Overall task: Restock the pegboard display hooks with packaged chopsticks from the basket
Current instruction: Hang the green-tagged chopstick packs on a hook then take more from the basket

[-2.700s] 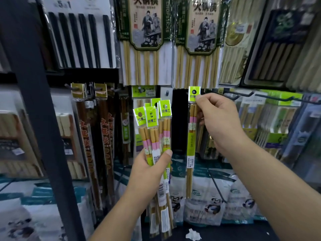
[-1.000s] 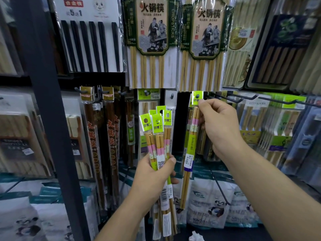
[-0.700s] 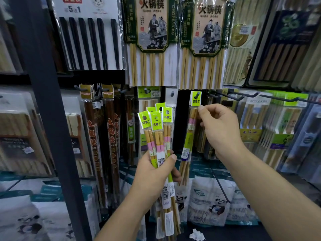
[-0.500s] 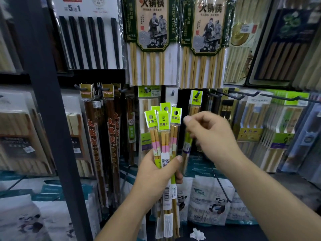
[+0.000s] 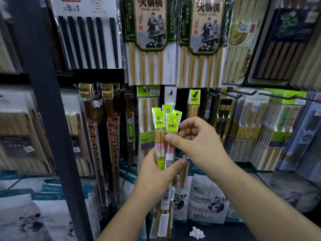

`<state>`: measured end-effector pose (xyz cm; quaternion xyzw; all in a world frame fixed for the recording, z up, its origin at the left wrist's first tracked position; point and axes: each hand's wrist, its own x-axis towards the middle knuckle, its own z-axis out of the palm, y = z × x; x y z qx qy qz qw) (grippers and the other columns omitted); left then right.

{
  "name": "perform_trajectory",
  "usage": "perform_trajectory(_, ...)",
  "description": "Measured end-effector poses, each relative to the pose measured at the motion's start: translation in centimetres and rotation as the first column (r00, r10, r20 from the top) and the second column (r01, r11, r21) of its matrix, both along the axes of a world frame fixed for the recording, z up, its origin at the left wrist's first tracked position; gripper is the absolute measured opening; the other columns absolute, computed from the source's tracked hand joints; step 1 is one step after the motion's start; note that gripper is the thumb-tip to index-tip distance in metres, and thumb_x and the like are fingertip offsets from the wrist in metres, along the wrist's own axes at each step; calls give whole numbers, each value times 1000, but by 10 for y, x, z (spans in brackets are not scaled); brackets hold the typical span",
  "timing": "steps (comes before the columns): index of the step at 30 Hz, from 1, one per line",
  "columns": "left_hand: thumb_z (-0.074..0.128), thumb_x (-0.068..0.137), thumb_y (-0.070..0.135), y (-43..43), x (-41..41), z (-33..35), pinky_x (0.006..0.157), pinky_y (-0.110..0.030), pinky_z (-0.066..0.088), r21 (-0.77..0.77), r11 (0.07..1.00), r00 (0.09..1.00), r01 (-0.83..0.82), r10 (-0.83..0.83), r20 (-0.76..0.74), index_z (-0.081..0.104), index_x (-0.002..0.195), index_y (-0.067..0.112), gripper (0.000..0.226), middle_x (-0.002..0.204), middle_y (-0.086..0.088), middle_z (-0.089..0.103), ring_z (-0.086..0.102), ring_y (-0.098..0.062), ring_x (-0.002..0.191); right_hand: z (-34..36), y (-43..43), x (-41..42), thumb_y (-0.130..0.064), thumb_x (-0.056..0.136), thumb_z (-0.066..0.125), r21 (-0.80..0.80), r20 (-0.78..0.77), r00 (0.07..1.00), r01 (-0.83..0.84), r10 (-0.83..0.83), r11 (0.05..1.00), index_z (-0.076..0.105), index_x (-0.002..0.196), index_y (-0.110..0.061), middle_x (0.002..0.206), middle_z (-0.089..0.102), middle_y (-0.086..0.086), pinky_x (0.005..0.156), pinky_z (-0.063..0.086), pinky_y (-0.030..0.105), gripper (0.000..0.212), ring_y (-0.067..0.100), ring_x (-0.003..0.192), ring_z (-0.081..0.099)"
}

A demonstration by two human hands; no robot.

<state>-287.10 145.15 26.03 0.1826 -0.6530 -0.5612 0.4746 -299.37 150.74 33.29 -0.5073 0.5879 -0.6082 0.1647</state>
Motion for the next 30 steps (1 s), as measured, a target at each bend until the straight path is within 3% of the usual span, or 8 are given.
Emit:
perform_trajectory(2,87,77,40,1,2,2,49,-27,53,-18,1000,1000,16,-16,-11,67,91,39,25,70,6,69,63,-14,52,1,1,0,-32,75,89,33,0,1000,-4,4,999,70,93,-17,87,74,8,66,59,26,30,21,78,71)
perform_trajectory(6,72,68,79,2,4,4,47,-29,52,55,998,996,40,-36,-81,66,98,32,56,62,1,62,61,-18,49,2,1,-2,-28,84,81,22,117,989,-92,89,996,75,88,-6,72,74,8,57,55,23,24,12,59,63)
perform_trajectory(10,62,87,65,1,5,5,51,-34,55,138,990,994,-14,29,-102,67,94,30,37,68,-10,62,62,-23,54,8,1,-3,-21,92,73,-46,182,982,-49,57,998,76,89,-7,74,75,4,54,53,21,14,11,63,69)
perform_trajectory(13,59,86,64,-6,8,3,63,-25,57,79,992,994,-99,102,-29,70,91,39,28,75,3,71,71,-15,71,25,0,-13,-24,98,66,-119,198,980,56,-32,991,79,81,-21,80,77,4,53,51,20,22,13,67,70)
perform_trajectory(18,60,85,58,-6,11,3,52,-27,57,89,992,996,-88,91,-27,67,80,37,23,66,2,68,68,-19,57,45,-8,-22,-26,100,65,-147,198,975,135,-105,980,79,72,-26,71,73,-1,50,47,17,31,9,60,63)
perform_trajectory(23,61,86,58,-6,10,3,55,-34,59,106,992,997,-69,73,-30,67,82,38,21,67,-1,66,66,-21,57,50,-13,-25,-27,100,65,-108,185,972,164,-142,981,77,65,-24,64,67,1,48,46,18,37,12,57,58)
perform_trajectory(26,62,84,59,-6,10,3,56,-36,60,112,992,997,-65,68,-29,68,85,38,22,67,0,67,66,-21,57,47,-15,-28,-25,99,65,-93,166,971,190,-173,977,74,65,-17,61,64,-1,55,48,19,37,8,54,56)
perform_trajectory(30,62,84,59,-6,10,4,55,-35,59,118,992,998,-47,51,-31,68,85,36,24,68,-1,67,66,-21,58,41,-17,-31,-28,99,65,-88,136,970,214,-201,973,75,75,-11,66,69,3,71,48,29,31,10,59,61)
